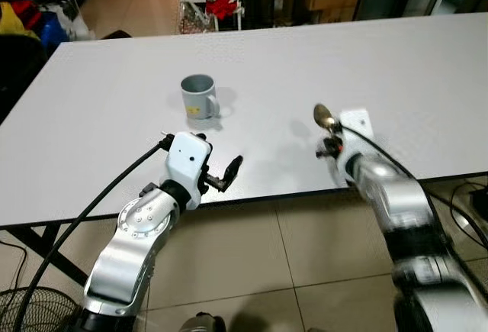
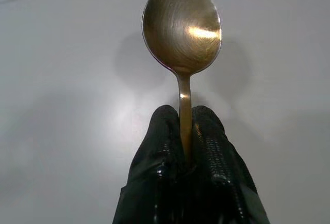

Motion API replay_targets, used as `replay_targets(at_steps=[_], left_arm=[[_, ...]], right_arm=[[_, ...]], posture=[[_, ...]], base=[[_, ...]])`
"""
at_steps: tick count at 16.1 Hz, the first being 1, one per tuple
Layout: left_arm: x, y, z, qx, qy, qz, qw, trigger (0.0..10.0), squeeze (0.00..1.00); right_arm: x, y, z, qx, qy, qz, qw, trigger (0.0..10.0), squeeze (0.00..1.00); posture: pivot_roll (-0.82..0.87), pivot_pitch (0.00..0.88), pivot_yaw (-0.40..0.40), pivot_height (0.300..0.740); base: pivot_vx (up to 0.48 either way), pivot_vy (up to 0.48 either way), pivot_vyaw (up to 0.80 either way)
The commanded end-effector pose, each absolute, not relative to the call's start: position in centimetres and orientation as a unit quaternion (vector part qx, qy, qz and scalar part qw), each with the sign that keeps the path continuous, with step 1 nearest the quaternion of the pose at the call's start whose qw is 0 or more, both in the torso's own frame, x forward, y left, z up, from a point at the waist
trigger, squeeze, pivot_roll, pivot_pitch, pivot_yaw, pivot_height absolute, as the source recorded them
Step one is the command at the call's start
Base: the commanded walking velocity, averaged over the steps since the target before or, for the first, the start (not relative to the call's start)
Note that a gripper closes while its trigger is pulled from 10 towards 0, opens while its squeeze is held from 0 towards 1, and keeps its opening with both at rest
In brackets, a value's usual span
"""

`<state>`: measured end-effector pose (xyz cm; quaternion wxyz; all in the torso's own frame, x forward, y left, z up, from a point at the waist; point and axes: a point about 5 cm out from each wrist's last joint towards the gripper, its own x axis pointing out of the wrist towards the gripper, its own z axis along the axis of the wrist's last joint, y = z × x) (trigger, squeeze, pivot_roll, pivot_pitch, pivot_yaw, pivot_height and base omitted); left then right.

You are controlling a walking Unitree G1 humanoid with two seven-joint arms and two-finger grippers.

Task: Setting the table

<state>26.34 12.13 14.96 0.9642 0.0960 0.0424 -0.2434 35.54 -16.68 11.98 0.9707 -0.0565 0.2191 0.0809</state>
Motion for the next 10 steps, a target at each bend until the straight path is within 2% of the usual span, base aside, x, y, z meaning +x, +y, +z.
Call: replay_targets(at_steps=[1,7,10], left_arm=[[26.1,12.2,15.2,0.100,0.044,-0.249,0.962,10.0,0.00],[25.0,11.9,15.3,0.095,0.069,-0.291,0.950,10.0,0.00],[23.8,11.8,13.9,0.103,0.125,-0.330,0.930,10.0,0.00]], right_arm=[[36.0,-16.6,12.0,-0.051,0.220,0.081,0.971,10.0,0.00],[37.8,-16.4,11.9,-0.028,0.249,0.048,0.967,10.0,0.00],[38.3,-15.8,11.8,-0.046,0.254,0.055,0.964,10.0,0.00]], posture=[[0.04,0.033,0.034,0.740],[0.06,0.049,0.024,0.740],[0.07,0.056,0.029,0.740]], base=[[0.000,0.000,0.00],[0.000,0.000,0.00],[0.000,0.000,0.00]])
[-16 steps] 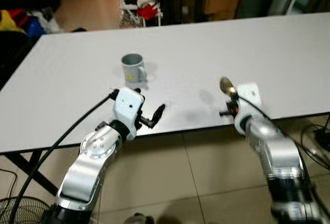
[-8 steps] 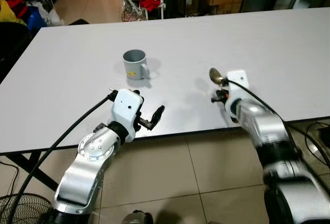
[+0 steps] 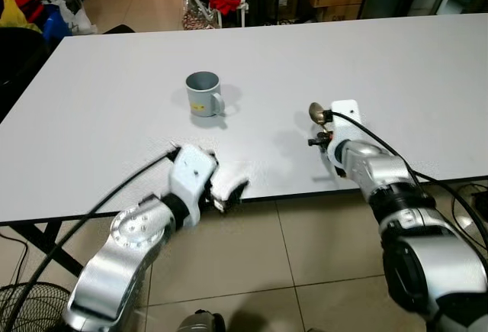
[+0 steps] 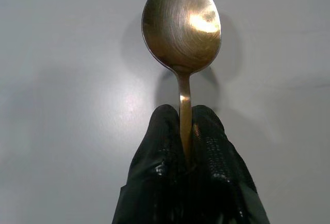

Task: Setting the table

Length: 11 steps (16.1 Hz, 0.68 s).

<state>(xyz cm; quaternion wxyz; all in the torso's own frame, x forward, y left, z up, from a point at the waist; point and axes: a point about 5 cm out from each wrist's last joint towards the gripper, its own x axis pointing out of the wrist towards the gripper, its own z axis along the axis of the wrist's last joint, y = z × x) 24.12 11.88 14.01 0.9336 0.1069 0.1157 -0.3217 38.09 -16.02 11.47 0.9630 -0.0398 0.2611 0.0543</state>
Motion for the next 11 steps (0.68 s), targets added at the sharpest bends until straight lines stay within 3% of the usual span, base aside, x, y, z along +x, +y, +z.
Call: replay_targets(at_steps=[1,11], left_arm=[[23.7,11.8,13.8,0.106,0.128,-0.333,0.928,10.0,0.00],[23.3,12.2,14.1,0.109,0.131,-0.320,0.932,10.0,0.00]], right_arm=[[38.4,-15.7,11.8,-0.045,0.255,0.056,0.964,10.0,0.00],[38.2,-16.1,10.5,-0.072,0.278,0.045,0.957,10.0,0.00]], posture=[[0.07,0.056,0.029,0.740],[0.09,0.062,0.015,0.740]], base=[[0.000,0.000,0.00],[0.000,0.000,0.00]])
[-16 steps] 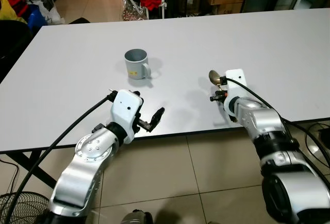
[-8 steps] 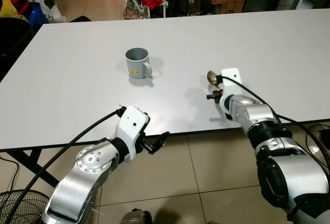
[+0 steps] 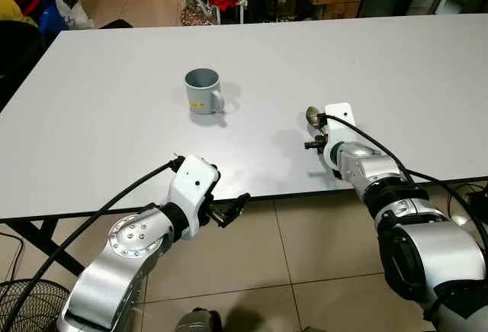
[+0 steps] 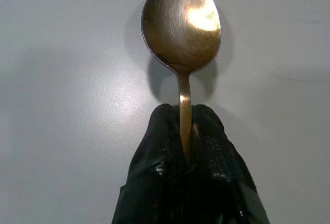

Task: Setting the table

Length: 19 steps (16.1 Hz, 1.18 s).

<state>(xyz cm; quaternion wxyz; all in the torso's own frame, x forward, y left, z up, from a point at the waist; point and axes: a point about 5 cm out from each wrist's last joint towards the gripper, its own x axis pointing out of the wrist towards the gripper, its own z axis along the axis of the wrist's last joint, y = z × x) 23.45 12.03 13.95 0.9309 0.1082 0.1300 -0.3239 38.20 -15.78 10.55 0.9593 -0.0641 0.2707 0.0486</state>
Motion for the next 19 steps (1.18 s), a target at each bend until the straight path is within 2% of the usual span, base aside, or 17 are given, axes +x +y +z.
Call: replay_targets(at_steps=[1,9,11,12,13,14,16,19], left_arm=[[23.18,12.22,14.07,0.110,0.131,-0.321,0.932,10.0,0.00],[22.76,12.43,14.08,0.111,0.136,-0.318,0.932,10.0,0.00],[22.80,12.42,14.06,0.111,0.137,-0.317,0.932,10.0,0.00],[22.80,12.41,14.06,0.111,0.137,-0.316,0.932,10.0,0.00],[22.81,12.42,14.06,0.110,0.137,-0.316,0.932,10.0,0.00],[22.80,12.44,14.06,0.110,0.137,-0.315,0.933,10.0,0.00],[22.78,12.45,14.06,0.110,0.137,-0.314,0.933,10.0,0.00],[22.78,12.40,14.02,0.110,0.138,-0.314,0.933,10.0,0.00]], right_arm=[[38.19,-16.17,10.49,-0.073,0.276,0.045,0.957,10.0,0.00],[38.14,-16.81,10.32,-0.084,0.269,0.042,0.959,10.0,0.00],[38.15,-16.85,10.34,-0.088,0.268,0.042,0.959,10.0,0.15],[38.16,-16.86,10.36,-0.090,0.267,0.043,0.958,10.0,0.26],[38.15,-16.88,10.35,-0.092,0.267,0.043,0.958,10.0,0.47],[38.15,-16.90,10.34,-0.094,0.267,0.043,0.958,10.0,0.56],[38.16,-16.94,10.35,-0.096,0.266,0.043,0.958,10.0,0.64],[38.16,-16.99,10.36,-0.099,0.265,0.043,0.958,10.0,0.69]], posture=[[0.09,0.062,0.012,0.740],[0.10,0.068,0.010,0.740],[0.10,0.068,0.010,0.740],[0.10,0.068,0.010,0.740],[0.10,0.068,0.010,0.740],[0.10,0.071,0.007,0.740],[0.10,0.071,0.007,0.740],[0.10,0.071,0.007,0.740]], base=[[0.000,0.000,0.00],[0.000,0.000,0.00],[0.000,0.000,0.00],[0.000,0.000,0.00],[0.000,0.000,0.00],[0.000,0.000,0.00],[0.000,0.000,0.00],[0.000,0.000,0.00]])
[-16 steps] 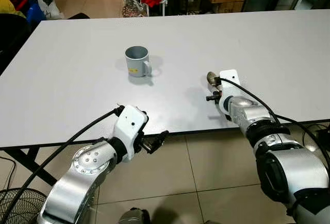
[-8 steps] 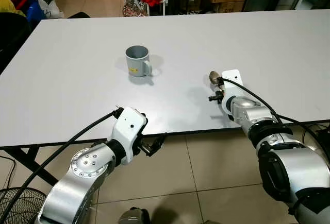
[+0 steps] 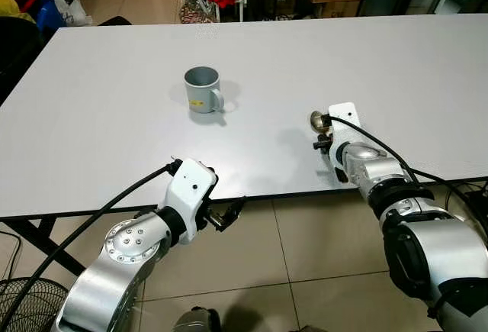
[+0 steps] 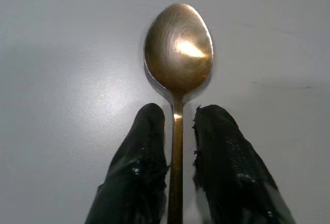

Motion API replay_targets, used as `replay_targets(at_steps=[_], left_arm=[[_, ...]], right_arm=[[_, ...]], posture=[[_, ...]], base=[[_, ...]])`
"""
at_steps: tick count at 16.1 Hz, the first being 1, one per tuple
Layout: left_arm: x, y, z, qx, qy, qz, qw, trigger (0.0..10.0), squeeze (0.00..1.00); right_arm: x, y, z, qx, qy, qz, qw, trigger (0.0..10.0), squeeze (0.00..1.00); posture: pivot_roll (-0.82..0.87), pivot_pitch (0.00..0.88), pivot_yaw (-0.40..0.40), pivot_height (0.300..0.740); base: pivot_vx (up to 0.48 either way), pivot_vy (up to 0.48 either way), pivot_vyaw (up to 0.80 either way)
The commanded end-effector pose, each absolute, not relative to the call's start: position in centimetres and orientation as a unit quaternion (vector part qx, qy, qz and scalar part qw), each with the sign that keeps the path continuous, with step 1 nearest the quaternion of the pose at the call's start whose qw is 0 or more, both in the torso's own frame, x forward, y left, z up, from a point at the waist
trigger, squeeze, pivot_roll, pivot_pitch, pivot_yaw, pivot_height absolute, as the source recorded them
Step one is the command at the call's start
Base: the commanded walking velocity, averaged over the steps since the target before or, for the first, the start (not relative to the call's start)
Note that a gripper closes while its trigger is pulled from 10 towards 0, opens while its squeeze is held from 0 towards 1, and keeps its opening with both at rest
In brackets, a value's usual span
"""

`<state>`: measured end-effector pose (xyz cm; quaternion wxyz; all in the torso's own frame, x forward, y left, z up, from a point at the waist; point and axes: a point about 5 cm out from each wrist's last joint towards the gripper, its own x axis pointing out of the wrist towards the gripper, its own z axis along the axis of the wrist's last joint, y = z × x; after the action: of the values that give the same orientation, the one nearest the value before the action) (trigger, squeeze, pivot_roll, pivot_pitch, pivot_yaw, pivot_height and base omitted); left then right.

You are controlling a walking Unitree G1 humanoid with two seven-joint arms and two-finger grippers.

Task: Setting the table

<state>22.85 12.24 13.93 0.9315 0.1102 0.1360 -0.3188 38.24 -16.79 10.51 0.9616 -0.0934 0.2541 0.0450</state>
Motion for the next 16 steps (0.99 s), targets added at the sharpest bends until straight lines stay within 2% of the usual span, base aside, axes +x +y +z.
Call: replay_targets(at_steps=[1,3,8,11,12,13,15,16], left_arm=[[22.8,12.4,14.0,0.110,0.138,-0.314,0.933,10.0,0.00],[22.9,12.4,14.0,0.110,0.137,-0.313,0.933,10.0,0.00],[23.2,12.4,14.2,0.110,0.128,-0.304,0.938,10.0,0.00],[23.8,12.8,15.4,0.095,0.088,-0.273,0.953,10.0,0.00],[24.4,12.9,16.1,0.082,0.058,-0.251,0.963,10.0,0.00],[24.5,13.0,16.3,0.080,0.051,-0.244,0.965,10.0,0.00],[25.0,13.3,16.4,0.075,0.035,-0.209,0.974,10.0,0.00],[25.3,13.5,16.5,0.076,0.031,-0.189,0.979,10.0,0.00]], right_arm=[[38.2,-17.0,10.4,-0.101,0.264,0.042,0.958,10.0,0.84],[38.3,-17.2,10.7,-0.101,0.257,0.039,0.960,10.0,1.00],[38.7,-17.0,11.3,-0.097,0.235,0.050,0.966,10.0,1.00],[39.5,-17.4,13.9,-0.055,0.161,0.048,0.984,10.0,1.00],[39.5,-17.4,15.9,-0.023,0.093,0.060,0.994,10.0,1.00],[39.1,-17.3,16.5,-0.017,0.070,0.064,0.995,10.0,1.00],[36.0,-16.5,17.9,-0.016,-0.026,0.075,0.997,10.0,1.00],[34.5,-16.3,17.5,-0.038,-0.045,0.062,0.996,10.0,1.00]], posture=[[0.10,0.069,0.007,0.740],[0.10,0.068,0.008,0.740],[0.10,0.065,0.010,0.740],[0.10,0.056,0.011,0.740],[0.10,0.051,0.018,0.740],[0.09,0.047,0.024,0.740],[0.08,0.047,0.035,0.740],[0.08,0.047,0.035,0.740]], base=[[0.000,0.000,0.00],[0.000,0.000,0.00],[0.000,0.000,0.00],[0.000,0.000,0.00],[0.000,0.000,0.00],[0.000,0.000,0.00],[0.000,0.000,0.00],[0.000,0.000,0.00]])
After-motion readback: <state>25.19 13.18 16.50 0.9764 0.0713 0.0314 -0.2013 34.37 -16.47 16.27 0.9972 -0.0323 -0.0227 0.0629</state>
